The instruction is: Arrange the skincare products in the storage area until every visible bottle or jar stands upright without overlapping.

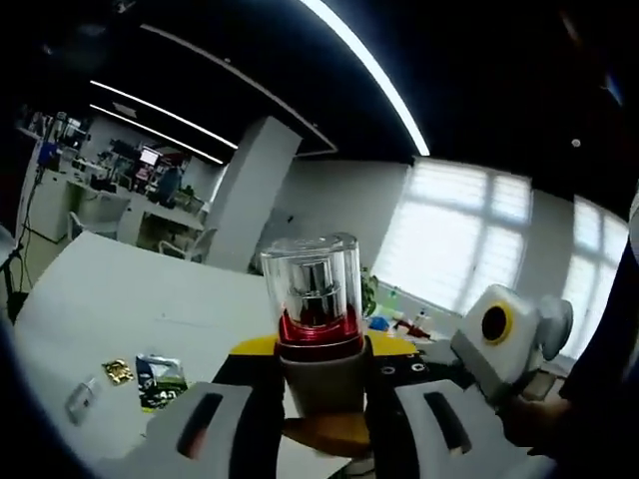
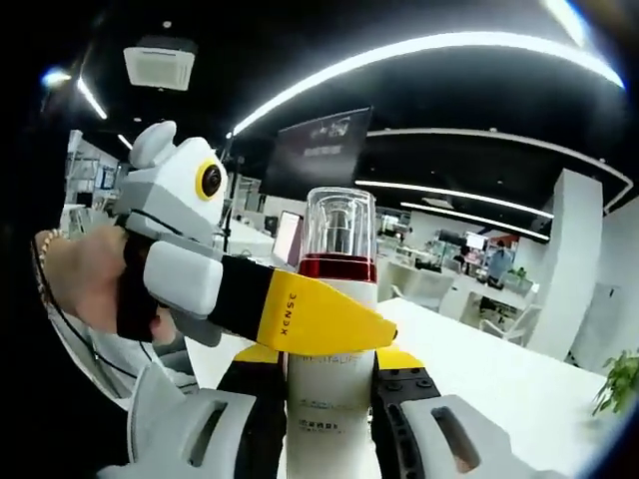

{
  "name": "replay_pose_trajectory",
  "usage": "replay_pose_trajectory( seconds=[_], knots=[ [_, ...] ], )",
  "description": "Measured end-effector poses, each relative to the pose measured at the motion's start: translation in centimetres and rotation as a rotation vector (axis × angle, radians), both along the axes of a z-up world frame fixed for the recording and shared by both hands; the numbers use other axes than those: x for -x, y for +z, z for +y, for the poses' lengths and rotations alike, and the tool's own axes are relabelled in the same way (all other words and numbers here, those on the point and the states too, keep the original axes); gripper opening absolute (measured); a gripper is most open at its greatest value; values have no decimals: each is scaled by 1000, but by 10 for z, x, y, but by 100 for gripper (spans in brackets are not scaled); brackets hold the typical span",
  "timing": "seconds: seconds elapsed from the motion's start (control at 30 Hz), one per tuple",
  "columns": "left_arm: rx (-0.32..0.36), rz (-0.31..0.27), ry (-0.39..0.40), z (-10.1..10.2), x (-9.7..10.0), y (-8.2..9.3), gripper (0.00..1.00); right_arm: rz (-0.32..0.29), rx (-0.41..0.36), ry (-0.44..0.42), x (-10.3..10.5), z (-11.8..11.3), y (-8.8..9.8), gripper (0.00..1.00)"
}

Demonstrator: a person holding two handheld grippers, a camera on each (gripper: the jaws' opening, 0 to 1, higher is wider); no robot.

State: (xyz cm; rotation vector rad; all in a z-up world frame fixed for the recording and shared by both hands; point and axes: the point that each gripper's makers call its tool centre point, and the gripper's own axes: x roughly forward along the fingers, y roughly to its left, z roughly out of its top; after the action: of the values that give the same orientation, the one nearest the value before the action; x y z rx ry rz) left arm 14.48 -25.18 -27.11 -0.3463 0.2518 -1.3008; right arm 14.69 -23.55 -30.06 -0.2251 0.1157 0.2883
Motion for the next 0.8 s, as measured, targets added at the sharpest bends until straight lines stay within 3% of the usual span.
replay_pose_trajectory(
  seconds=[0.17,0.33,0.53,0.57,0.7,0.8],
  knots=[
    [-38,-55,-78,1,9,-2,24,42,-10,35,6,5,-4,24],
    [-59,-120,-199,3,19,-1,23,60,-100,127,15,16,-1,25],
    [-68,-229,-368,3,30,-1,23,88,-137,259,21,17,0,25],
    [-56,-218,-369,2,29,0,23,88,-152,279,21,15,1,25],
    [-29,-215,-416,-9,29,3,23,108,-168,369,17,5,3,26],
    [-38,-281,-499,-23,40,5,23,127,-146,456,18,-1,3,27]
  ],
)
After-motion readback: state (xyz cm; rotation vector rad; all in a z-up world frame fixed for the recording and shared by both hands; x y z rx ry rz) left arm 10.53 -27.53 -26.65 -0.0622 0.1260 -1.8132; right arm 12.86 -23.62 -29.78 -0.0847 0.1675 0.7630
